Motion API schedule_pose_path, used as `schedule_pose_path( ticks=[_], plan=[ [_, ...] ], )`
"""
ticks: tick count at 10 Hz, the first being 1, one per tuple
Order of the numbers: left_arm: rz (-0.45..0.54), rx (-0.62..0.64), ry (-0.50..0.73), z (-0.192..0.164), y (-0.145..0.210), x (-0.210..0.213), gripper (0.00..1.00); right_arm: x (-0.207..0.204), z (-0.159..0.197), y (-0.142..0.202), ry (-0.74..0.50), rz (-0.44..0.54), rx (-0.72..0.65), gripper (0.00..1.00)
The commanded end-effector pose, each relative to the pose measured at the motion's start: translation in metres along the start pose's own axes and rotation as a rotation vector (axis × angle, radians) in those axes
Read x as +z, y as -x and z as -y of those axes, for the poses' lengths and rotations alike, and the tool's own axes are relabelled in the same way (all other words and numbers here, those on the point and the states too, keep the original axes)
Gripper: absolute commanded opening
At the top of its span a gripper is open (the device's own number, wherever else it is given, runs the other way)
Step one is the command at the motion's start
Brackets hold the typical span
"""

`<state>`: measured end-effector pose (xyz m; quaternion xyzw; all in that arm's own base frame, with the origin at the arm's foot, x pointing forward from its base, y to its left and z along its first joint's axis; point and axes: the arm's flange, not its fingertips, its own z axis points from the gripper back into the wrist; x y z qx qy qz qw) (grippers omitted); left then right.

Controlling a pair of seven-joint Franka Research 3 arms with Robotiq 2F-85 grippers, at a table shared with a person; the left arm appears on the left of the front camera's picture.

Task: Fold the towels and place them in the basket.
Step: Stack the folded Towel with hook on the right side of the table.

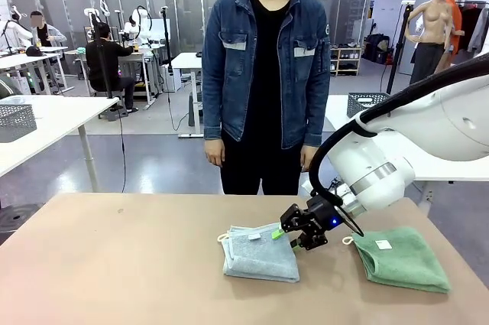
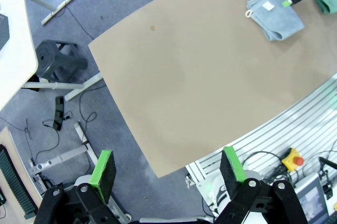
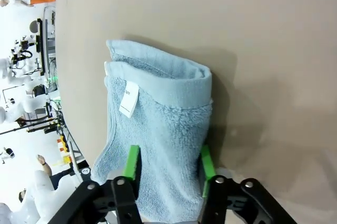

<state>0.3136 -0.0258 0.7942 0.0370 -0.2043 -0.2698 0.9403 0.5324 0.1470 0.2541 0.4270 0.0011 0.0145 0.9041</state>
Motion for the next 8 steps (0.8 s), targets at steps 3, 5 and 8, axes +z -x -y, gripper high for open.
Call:
schedule_pose_path(
  ticks=[3,5,8],
  plan=[
    [0.002,0.000,-0.005,0.000,0.001,0.001,1.00,-0.012,-0.014,0.000,0.029,0.002,-0.020,0.00],
    [0.002,0.000,-0.005,0.000,0.001,0.001,1.00,-0.018,-0.019,0.002,0.047,0.017,-0.038,0.00],
    [0.002,0.000,-0.005,0.000,0.001,0.001,1.00,-0.016,-0.013,0.003,0.031,0.005,-0.015,0.00]
  ],
)
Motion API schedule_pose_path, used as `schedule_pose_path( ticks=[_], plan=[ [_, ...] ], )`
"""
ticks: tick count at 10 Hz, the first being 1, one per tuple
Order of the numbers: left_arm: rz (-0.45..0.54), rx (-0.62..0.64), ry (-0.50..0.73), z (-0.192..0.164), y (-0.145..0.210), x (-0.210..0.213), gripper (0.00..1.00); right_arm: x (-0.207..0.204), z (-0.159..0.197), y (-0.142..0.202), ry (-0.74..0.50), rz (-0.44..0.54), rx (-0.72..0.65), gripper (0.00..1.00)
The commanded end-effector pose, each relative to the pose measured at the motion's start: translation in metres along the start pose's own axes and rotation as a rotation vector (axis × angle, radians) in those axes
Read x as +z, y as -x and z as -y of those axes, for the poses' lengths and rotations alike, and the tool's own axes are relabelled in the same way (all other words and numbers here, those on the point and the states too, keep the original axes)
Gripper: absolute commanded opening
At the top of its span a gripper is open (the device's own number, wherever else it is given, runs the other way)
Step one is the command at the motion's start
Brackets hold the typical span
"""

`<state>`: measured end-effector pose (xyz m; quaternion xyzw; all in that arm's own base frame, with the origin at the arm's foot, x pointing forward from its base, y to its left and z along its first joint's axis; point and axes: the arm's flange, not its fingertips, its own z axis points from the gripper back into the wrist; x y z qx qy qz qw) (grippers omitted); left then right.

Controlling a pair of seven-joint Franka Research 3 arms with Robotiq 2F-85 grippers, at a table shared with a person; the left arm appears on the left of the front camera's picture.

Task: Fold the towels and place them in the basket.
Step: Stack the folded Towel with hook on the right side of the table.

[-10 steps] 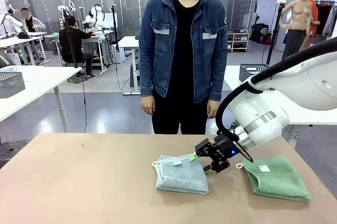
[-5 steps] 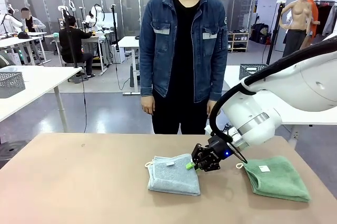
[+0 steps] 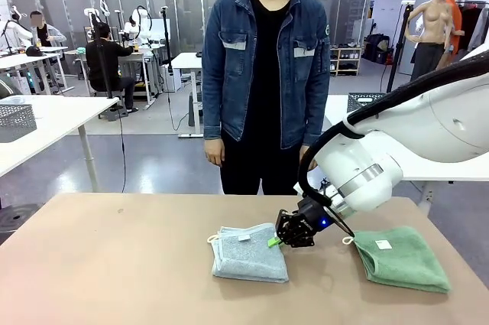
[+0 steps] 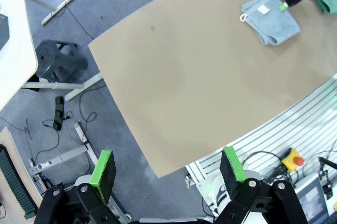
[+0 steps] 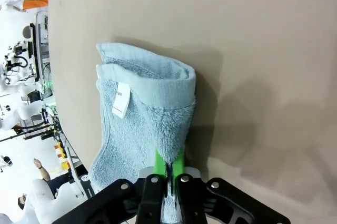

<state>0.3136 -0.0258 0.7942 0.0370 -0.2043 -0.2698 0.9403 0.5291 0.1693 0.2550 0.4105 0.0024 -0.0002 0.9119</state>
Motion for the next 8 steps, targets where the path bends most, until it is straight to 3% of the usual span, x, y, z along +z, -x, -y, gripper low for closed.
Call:
schedule_pose_path(
  ticks=[1,5,6,8],
  plan=[
    [0.002,0.000,-0.005,0.000,0.001,0.001,1.00,0.001,0.002,0.000,-0.005,-0.005,0.013,0.00],
    [0.002,0.000,-0.005,0.000,0.001,0.001,1.00,0.001,0.002,0.000,-0.005,-0.005,0.013,0.00],
    [0.002,0.000,-0.005,0.000,0.001,0.001,1.00,0.001,0.001,0.000,-0.001,0.000,0.000,0.05],
    [0.002,0.000,-0.005,0.000,0.001,0.001,1.00,0.050,-0.040,0.008,0.095,0.005,0.127,0.05]
  ],
)
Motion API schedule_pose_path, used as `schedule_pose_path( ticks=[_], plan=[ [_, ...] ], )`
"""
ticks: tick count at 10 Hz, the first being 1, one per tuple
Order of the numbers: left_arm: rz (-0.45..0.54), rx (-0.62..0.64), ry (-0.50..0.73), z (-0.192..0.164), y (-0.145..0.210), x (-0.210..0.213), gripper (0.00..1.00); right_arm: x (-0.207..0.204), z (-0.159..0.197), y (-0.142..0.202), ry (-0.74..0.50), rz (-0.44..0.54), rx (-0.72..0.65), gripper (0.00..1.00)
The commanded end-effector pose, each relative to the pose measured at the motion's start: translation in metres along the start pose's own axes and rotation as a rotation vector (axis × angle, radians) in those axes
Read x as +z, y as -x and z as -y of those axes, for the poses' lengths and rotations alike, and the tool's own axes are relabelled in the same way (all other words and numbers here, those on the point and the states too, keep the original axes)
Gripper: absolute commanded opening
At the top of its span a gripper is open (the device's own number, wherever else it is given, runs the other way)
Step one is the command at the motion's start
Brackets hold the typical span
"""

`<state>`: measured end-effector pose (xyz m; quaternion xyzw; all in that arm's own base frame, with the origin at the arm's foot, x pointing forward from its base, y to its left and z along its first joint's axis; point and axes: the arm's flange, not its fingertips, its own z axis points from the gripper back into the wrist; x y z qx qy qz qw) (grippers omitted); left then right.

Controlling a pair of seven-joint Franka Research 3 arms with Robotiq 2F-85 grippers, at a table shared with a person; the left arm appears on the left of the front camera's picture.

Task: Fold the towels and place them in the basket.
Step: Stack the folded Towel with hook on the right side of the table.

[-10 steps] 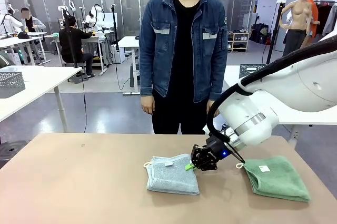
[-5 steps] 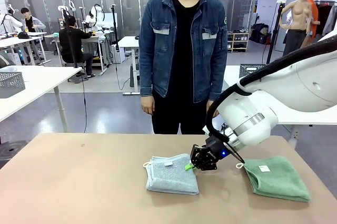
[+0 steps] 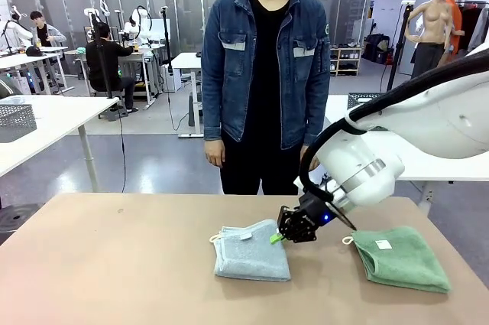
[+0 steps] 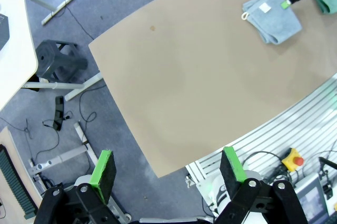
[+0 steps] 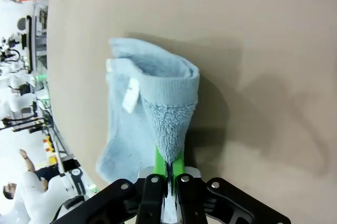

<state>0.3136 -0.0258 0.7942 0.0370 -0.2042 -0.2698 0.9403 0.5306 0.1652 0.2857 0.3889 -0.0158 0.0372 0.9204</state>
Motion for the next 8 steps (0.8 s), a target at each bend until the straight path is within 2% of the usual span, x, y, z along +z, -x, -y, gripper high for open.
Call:
schedule_pose_path(
  ticks=[1,4,6,8],
  plan=[
    [0.002,0.000,-0.005,0.000,0.001,0.001,1.00,0.047,-0.032,0.012,0.078,-0.012,0.074,0.05],
    [0.002,0.000,-0.005,0.000,0.001,0.001,1.00,0.096,-0.054,0.018,0.210,-0.043,0.144,0.05],
    [0.002,0.000,-0.005,0.000,0.001,0.001,1.00,0.134,-0.055,0.024,0.185,-0.070,0.155,0.05],
    [0.002,0.000,-0.005,0.000,0.001,0.001,1.00,0.168,-0.054,0.034,0.151,-0.053,0.166,0.05]
  ],
)
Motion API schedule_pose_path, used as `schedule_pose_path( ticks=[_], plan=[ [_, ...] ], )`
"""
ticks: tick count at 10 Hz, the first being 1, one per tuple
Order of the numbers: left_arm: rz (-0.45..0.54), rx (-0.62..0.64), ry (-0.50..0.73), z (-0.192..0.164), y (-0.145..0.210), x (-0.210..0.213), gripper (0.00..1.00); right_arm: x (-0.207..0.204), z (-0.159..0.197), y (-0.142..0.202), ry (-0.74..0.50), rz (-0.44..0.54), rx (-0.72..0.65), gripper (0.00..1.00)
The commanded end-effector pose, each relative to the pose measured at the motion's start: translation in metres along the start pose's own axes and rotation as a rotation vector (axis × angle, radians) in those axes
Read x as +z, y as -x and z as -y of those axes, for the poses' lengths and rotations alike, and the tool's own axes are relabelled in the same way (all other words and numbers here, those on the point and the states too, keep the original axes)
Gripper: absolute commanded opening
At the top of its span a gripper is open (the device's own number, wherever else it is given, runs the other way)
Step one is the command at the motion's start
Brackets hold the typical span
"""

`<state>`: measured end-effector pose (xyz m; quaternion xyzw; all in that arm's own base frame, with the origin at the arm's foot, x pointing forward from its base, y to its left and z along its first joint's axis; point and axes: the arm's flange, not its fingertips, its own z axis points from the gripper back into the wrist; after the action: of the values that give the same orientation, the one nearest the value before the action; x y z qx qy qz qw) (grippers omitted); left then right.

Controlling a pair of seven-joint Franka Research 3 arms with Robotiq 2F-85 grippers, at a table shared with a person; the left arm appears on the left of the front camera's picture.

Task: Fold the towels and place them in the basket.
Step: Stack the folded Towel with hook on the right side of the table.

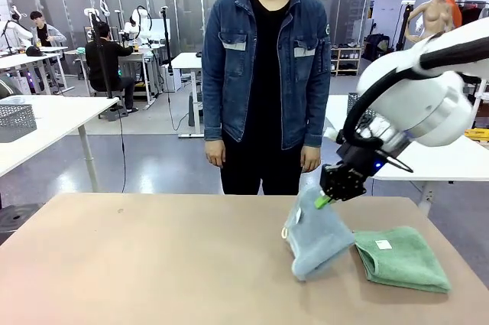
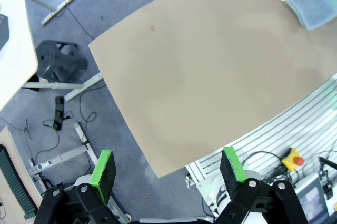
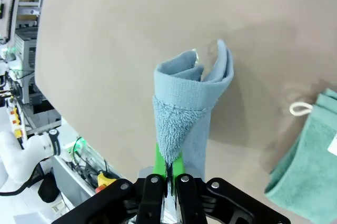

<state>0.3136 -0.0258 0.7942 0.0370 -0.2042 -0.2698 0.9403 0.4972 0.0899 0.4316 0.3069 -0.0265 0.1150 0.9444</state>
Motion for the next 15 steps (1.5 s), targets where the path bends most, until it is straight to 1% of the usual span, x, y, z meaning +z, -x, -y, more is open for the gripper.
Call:
schedule_pose_path(
  ticks=[1,3,4,6,8,9,10,11,12,13,15],
  plan=[
    [0.002,0.000,-0.005,0.000,0.001,0.001,1.00,0.031,0.007,0.011,-0.015,-0.011,0.038,0.05],
    [0.002,0.000,-0.005,0.000,0.001,0.001,1.00,0.064,0.019,0.019,-0.040,-0.017,0.072,0.05],
    [0.002,0.000,-0.005,0.000,0.001,0.001,1.00,0.078,0.029,0.024,-0.026,-0.018,0.081,0.05],
    [0.002,0.000,-0.005,0.000,0.001,0.001,1.00,0.101,0.053,0.027,-0.040,-0.008,0.081,0.05],
    [0.002,0.000,-0.005,0.000,0.001,0.001,1.00,0.108,0.078,0.023,-0.068,-0.006,0.075,0.05],
    [0.002,0.000,-0.005,0.000,0.001,0.001,1.00,0.104,0.099,0.015,-0.056,-0.019,0.060,0.05],
    [0.002,0.000,-0.005,0.000,0.001,0.001,1.00,0.098,0.119,0.011,-0.054,-0.040,0.078,0.05],
    [0.002,0.000,-0.005,0.000,0.001,0.001,1.00,0.092,0.137,0.011,-0.068,-0.092,0.113,0.05],
    [0.002,0.000,-0.005,0.000,0.001,0.001,1.00,0.089,0.152,0.014,-0.035,-0.117,0.095,0.05],
    [0.002,0.000,-0.005,0.000,0.001,0.001,1.00,0.088,0.161,0.017,0.006,-0.109,0.065,0.05],
    [0.002,0.000,-0.005,0.000,0.001,0.001,1.00,0.079,0.172,0.024,0.145,-0.146,-0.013,0.05]
  ],
)
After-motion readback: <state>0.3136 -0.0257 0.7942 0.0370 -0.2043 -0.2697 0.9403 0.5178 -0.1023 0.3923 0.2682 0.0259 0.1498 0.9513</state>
